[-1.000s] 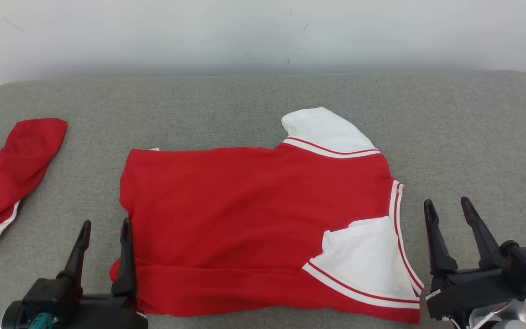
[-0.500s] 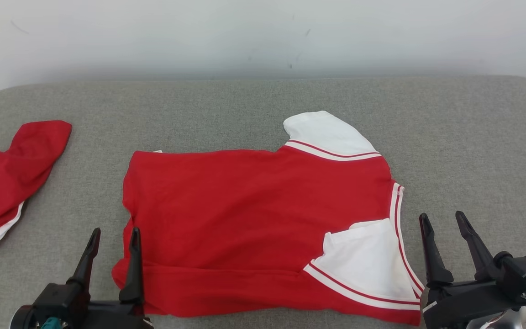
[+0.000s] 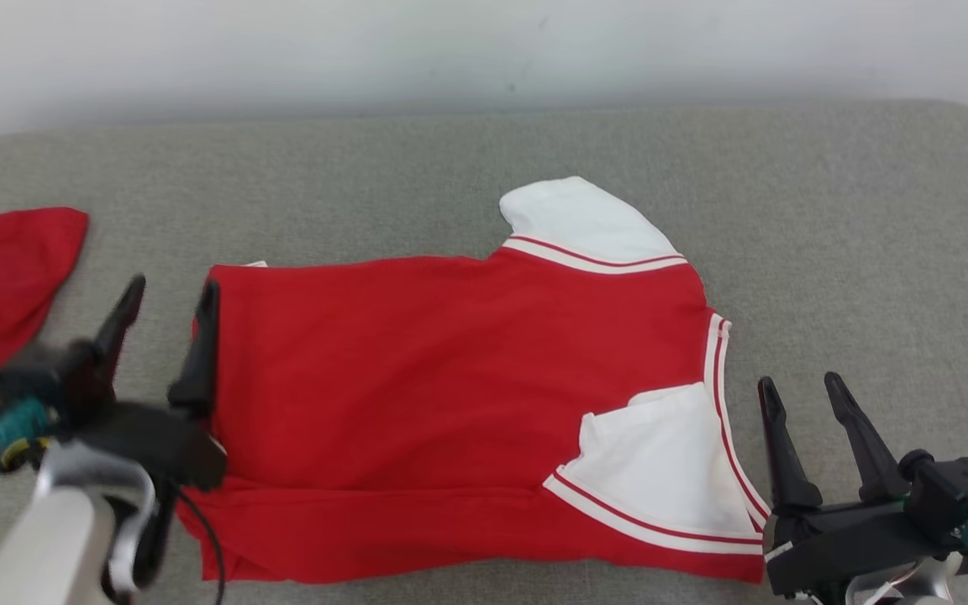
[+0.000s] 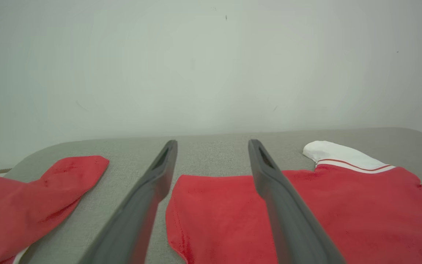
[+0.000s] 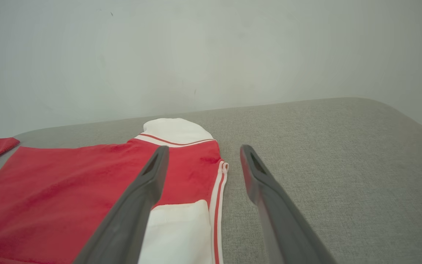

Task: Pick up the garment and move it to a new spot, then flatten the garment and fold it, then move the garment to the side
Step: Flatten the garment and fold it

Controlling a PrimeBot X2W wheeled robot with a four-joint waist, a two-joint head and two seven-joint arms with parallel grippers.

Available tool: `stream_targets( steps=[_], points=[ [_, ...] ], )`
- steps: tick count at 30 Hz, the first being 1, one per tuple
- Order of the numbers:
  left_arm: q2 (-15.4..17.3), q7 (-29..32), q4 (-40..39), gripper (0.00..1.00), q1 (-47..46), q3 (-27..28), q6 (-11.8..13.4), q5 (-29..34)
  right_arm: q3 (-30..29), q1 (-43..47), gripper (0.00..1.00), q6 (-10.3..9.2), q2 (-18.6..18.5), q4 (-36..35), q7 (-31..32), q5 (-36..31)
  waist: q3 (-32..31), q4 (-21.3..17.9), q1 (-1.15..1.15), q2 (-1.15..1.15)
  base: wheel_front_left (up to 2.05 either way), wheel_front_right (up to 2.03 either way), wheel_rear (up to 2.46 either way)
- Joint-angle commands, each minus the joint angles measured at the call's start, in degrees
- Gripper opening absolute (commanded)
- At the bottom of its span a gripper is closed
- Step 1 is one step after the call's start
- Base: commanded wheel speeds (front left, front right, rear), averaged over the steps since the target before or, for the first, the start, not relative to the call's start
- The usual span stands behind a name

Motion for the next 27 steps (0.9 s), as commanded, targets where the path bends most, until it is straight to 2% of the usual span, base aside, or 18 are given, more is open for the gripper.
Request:
stream_targets(
  steps=[1, 6, 8, 12, 21, 22, 24, 25, 27],
  points=[
    [0.96, 2.18, 2.03, 1.0, -3.28, 0.03, -1.41, -1.33, 0.14, -0.87, 1.0, -0.08, 0.1, -0.07, -0.56, 0.36, 3.05, -2.31, 0.0, 0.0, 0.0, 0.0, 0.0],
    [3.11, 10.02, 10.3, 1.0, -11.77, 0.17, -5.92, -5.2, 0.67, -2.77, 1.0, -0.08, 0.5, 1.04, -2.19, 1.17, 7.17, -4.93, 0.0, 0.0, 0.0, 0.0, 0.0],
    [3.37, 11.06, 11.9, 1.0, -12.94, 0.29, -6.43, -5.6, 0.93, -3.14, 1.0, -0.08, 0.58, 1.37, -2.64, 1.2, 7.77, -5.37, 0.0, 0.0, 0.0, 0.0, 0.0],
    [4.34, 16.24, 20.81, 1.0, -16.64, 1.34, -9.06, -10.0, 1.75, -5.07, 1.0, -0.08, 0.82, 4.02, -4.77, 2.08, 9.79, -6.64, 0.0, 0.0, 0.0, 0.0, 0.0],
    [4.72, 17.92, 25.67, 1.0, -18.42, 1.75, -9.82, -11.81, 2.41, -7.35, 1.0, -0.08, 0.46, 5.89, -5.83, 2.72, 10.68, -6.7, 0.0, 0.0, 0.0, 0.0, 0.0],
    [4.59, 17.58, 25.79, 0.9, -18.58, 1.99, -9.73, -11.89, 2.2, -7.73, 1.0, -0.08, 0.32, 5.96, -5.95, 2.84, 10.74, -6.69, 0.0, 0.0, 0.0, 0.0, 0.0],
    [4.63, 16.97, 25.84, 0.08, -18.83, 1.92, -9.74, -11.68, 1.5, -8.89, 1.0, -0.08, -0.13, 6.07, -6.16, 3.1, 10.88, -6.68, 0.0, 0.0, 0.0, 0.0, 0.0],
    [4.58, 16.7, 25.7, 0.0, -18.97, 1.94, -9.74, -11.66, 0.99, -9.84, 1.0, -0.08, -0.4, 6.22, -6.13, 3.39, 10.97, -6.7, 0.0, 0.0, 0.0, 0.0, 0.0],
    [4.43, 16.08, 25.34, 0.0, -19.3, 1.84, -9.52, -11.38, -0.05, -12.64, 1.0, -0.08, -1.33, 6.67, -6.08, 3.83, 11.33, -6.54, 0.0, 0.0, 0.0, 0.0, 0.0]
  ],
)
